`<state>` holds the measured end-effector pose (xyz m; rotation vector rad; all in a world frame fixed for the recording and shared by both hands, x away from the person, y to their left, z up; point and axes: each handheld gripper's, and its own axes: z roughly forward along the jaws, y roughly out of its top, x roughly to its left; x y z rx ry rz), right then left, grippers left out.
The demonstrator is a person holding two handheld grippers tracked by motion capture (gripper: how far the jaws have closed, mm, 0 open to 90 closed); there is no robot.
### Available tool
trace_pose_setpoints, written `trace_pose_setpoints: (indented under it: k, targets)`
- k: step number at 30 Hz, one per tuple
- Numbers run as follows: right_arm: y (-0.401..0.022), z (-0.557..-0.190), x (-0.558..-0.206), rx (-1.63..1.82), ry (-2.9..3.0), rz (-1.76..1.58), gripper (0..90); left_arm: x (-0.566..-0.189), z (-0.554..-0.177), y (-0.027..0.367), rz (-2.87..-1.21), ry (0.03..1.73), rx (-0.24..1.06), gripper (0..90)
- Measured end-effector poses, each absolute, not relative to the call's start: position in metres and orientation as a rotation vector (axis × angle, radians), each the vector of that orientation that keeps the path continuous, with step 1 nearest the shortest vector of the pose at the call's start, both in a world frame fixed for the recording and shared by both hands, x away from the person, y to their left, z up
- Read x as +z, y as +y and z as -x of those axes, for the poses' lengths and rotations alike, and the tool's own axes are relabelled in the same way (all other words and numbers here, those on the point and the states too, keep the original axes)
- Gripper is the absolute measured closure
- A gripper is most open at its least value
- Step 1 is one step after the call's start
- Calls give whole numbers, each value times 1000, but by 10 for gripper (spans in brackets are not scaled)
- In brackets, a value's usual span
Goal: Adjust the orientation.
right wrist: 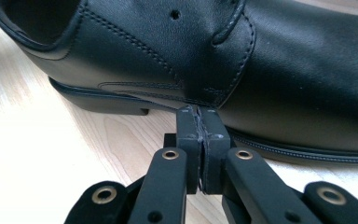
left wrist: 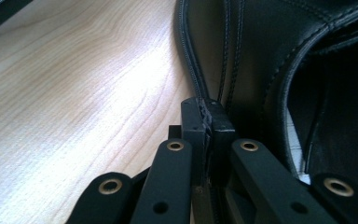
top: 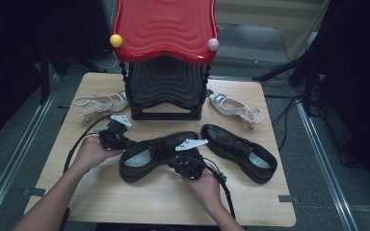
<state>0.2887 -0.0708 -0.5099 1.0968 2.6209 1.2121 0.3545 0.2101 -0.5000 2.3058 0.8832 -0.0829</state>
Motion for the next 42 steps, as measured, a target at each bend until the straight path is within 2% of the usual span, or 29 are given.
trace_pose_setpoints:
  k: [28,42]
  targets:
    - [-86,-300,-505,1168,2648,-1156,892,-503,-337,197,-2257,910,-152,900]
    - [-103,-307,-503,1144,2609,-1240,900,-504,-322,173,-2264,851,-184,900]
